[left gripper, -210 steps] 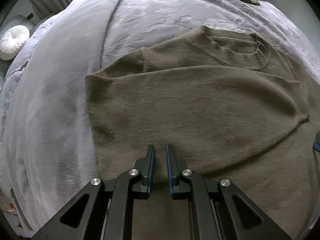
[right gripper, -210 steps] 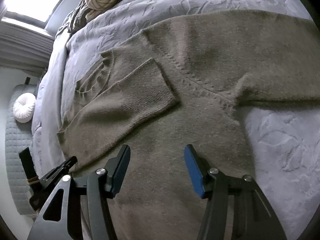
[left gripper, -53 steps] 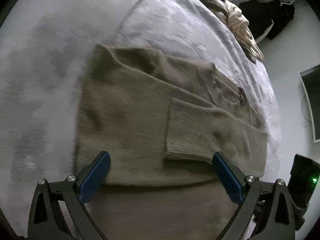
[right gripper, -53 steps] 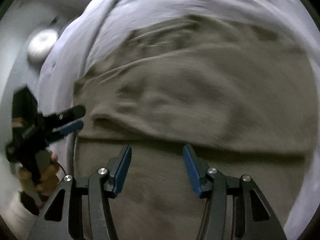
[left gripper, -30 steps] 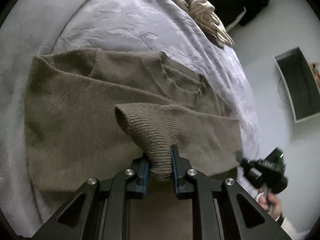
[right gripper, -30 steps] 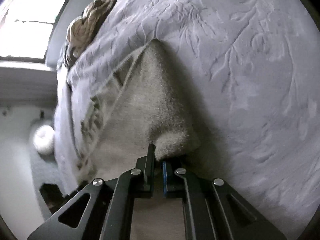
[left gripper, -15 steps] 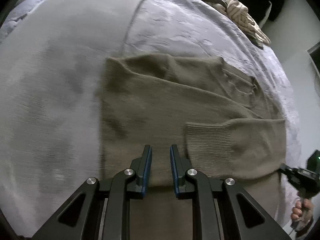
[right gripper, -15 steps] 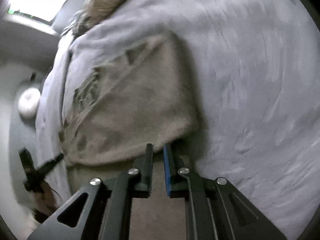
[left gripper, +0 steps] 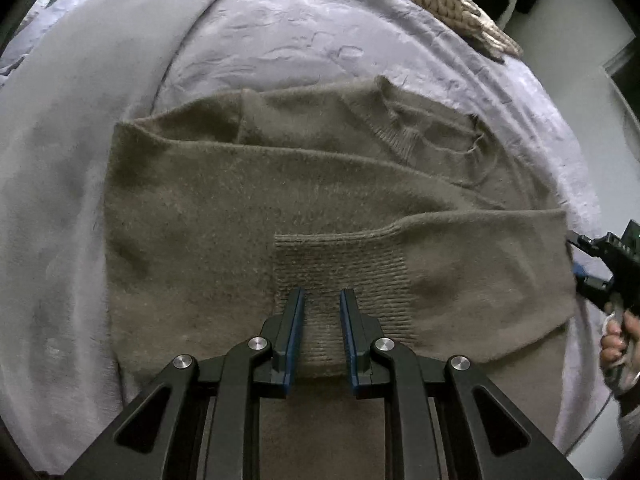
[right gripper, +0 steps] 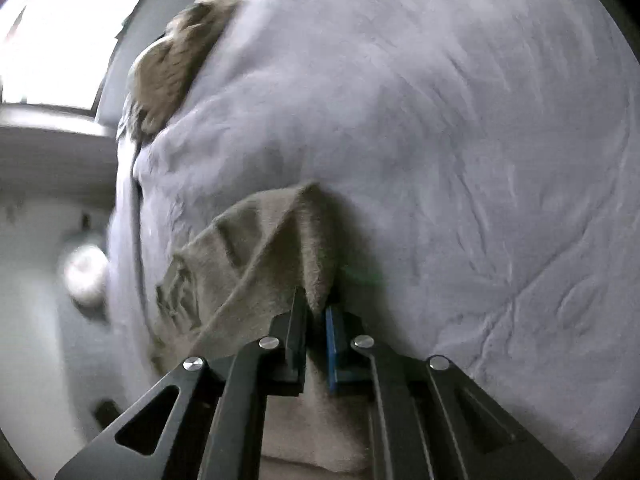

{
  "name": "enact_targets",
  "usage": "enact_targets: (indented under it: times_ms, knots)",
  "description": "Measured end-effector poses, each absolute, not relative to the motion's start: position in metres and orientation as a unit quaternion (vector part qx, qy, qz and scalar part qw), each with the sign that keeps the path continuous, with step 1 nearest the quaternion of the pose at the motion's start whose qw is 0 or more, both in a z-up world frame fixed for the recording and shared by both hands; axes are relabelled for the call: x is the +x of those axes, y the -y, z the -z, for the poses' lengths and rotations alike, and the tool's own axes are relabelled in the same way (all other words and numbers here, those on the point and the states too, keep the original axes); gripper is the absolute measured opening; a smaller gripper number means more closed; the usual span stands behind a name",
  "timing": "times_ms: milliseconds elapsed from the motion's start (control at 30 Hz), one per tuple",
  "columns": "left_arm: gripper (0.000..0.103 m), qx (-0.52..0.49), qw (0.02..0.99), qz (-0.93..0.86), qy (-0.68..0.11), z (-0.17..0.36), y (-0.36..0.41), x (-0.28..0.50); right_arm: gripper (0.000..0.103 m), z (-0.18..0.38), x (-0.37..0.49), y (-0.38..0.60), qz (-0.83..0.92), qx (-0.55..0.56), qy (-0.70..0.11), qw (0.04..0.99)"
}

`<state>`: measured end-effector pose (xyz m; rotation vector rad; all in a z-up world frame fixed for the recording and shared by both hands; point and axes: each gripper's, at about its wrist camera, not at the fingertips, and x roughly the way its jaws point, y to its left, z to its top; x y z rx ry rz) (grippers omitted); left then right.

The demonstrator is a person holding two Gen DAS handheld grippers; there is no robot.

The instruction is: Fold small clothes

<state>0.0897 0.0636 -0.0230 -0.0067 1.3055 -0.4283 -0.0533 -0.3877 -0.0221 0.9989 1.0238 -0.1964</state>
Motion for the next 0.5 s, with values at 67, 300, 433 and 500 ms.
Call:
enact_targets:
  times_ms: [67, 300, 433, 500]
  knots:
    - [0.020, 0.001, 0.775, 0.194, -0.601, 0.022, -0.063, 0.088, 0.008, 0.001, -0.048, 0.375, 0.094, 0.382, -0.479, 0.784]
    - [0.020, 0.042, 0.786, 0.186, -0.587, 0.026, -0.051, 0.083, 0.009, 0.028, -0.041, 0.372, 0.134, 0.315, -0.530, 0.776]
    - [0.020, 0.065, 0.791, 0.186, -0.579, 0.025, -0.050, 0.079, 0.010, 0.012, -0.051, 0.367, 0.162, 0.317, -0.524, 0.774]
    - [0.020, 0.080, 0.795, 0.167, -0.577, 0.022, -0.056, 0.080, 0.010, 0.001, -0.060, 0.361, 0.173, 0.301, -0.523, 0.778]
